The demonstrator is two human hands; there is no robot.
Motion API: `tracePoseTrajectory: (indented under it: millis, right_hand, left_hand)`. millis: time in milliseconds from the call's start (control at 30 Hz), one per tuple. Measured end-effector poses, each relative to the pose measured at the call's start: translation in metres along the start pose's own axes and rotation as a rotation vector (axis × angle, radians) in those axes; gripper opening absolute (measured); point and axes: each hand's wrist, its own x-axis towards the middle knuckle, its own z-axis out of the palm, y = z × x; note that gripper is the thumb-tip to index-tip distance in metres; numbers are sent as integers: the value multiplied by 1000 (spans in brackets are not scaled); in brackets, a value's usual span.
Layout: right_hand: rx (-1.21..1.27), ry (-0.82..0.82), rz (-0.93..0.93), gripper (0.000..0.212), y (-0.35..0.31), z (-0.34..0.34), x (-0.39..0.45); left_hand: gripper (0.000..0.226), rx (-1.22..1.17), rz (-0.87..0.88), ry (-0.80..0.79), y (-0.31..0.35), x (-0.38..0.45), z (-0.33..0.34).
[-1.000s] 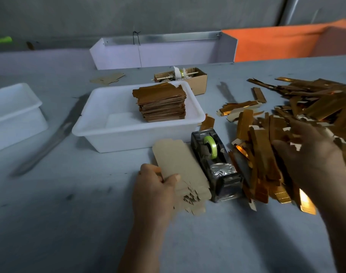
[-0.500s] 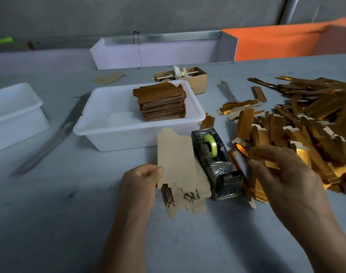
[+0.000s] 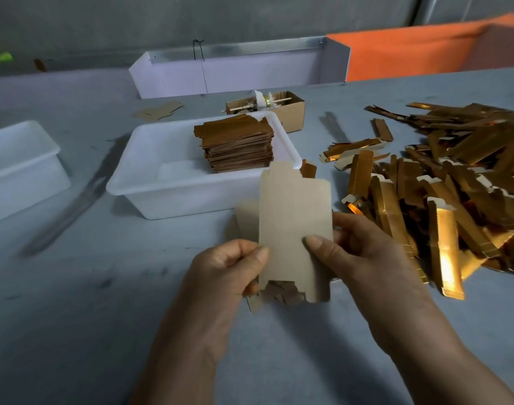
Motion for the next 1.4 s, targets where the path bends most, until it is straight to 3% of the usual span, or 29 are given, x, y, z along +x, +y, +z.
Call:
tracePoseTrajectory:
  millis: [100,200,300,400,600,833,933,1067,1200,1400]
  right_hand:
    - [73,-40,27,24,0,-6,-2]
    - [191,-142,51,32,1,-9,-9]
    - [210,-213,58,29,5,-9,-16]
    - [237,-183,50,20,9,-12,-18]
    - [16,-100,-3,15,17,-17,-20]
    - [-235,-1,-116,27,13,-12,-27]
    - [-173,-24,-181,32,7,-6,-32]
    - [27,-84,-168,36,4,0,-35]
    - [-35,-65,-154,32,7,-3,-33]
    - [-9,-131,-80,34,6,-9,-33]
  left_hand:
    - [25,-56,-37,-79,-3,-3,1]
    - [42,-148,-77,-99,-2,-5,8]
    - [49,-73,-44,-33,-2,-7,20]
    - [46,-17,-8,6,-2,-10,29]
    - [21,-20,-18,-12,-7,-12,33]
    - [18,-74,22,20,-12,-11,40]
    - [17,-41,58,70,-15,-11,45]
    - [6,-80,34,15,-13,-16,50]
    - [29,-119,-46,-138,-13,-14,46]
    - [18,-6,8,-148,-11,-17,39]
